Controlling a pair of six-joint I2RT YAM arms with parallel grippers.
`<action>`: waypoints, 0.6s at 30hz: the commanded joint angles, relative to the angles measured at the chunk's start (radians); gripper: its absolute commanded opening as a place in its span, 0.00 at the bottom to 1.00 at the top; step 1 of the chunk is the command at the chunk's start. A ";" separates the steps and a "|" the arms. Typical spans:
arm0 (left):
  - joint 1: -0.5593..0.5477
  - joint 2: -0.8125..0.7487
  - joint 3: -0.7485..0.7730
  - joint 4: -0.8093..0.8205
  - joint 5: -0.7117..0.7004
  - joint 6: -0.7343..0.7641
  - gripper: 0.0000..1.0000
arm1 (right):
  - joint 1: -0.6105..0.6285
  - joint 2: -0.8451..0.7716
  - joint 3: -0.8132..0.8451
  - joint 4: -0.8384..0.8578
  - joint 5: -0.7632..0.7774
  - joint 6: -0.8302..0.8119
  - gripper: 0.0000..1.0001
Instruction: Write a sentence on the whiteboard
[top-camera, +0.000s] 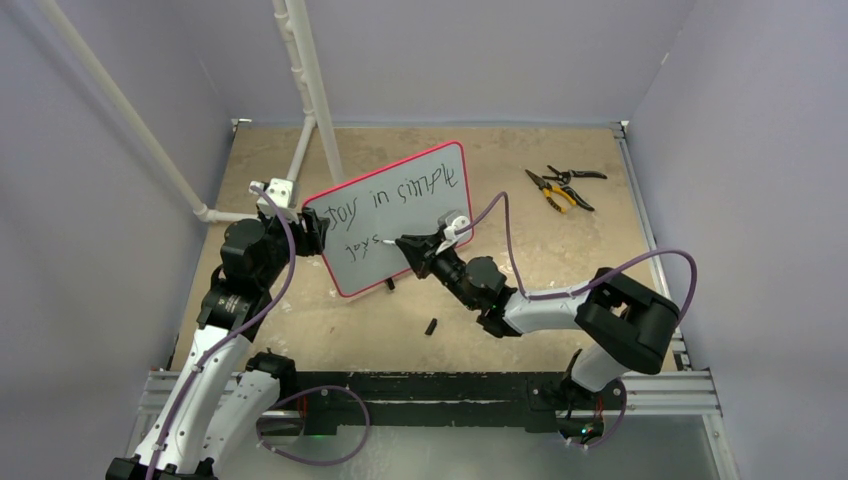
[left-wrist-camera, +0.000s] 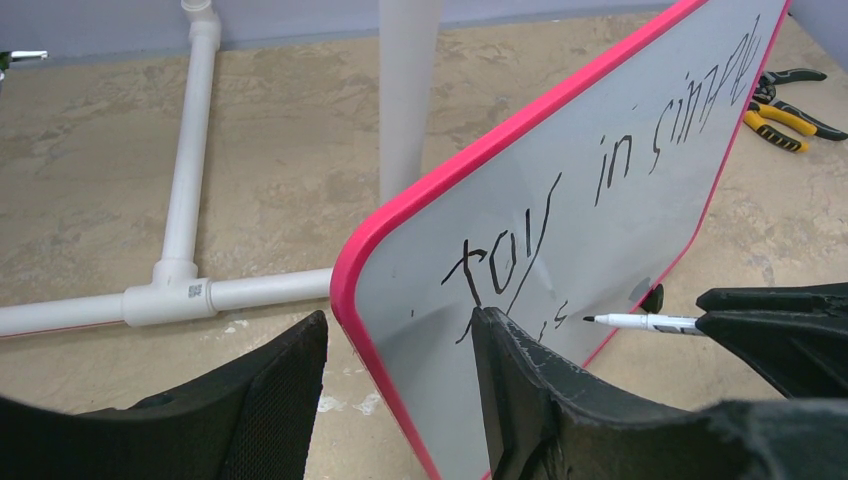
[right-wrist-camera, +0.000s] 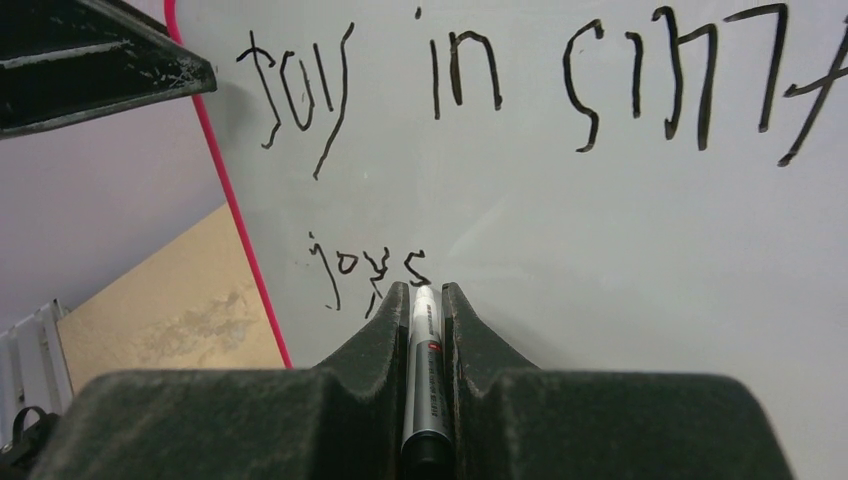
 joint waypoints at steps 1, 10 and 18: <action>0.001 -0.007 -0.005 0.043 0.015 0.005 0.54 | 0.003 -0.026 -0.006 0.016 0.067 -0.006 0.00; 0.001 -0.007 -0.007 0.045 0.014 0.003 0.54 | 0.001 -0.005 0.009 0.033 0.075 -0.008 0.00; 0.001 -0.006 -0.007 0.046 0.015 0.003 0.55 | 0.001 0.016 0.032 0.034 0.072 -0.011 0.00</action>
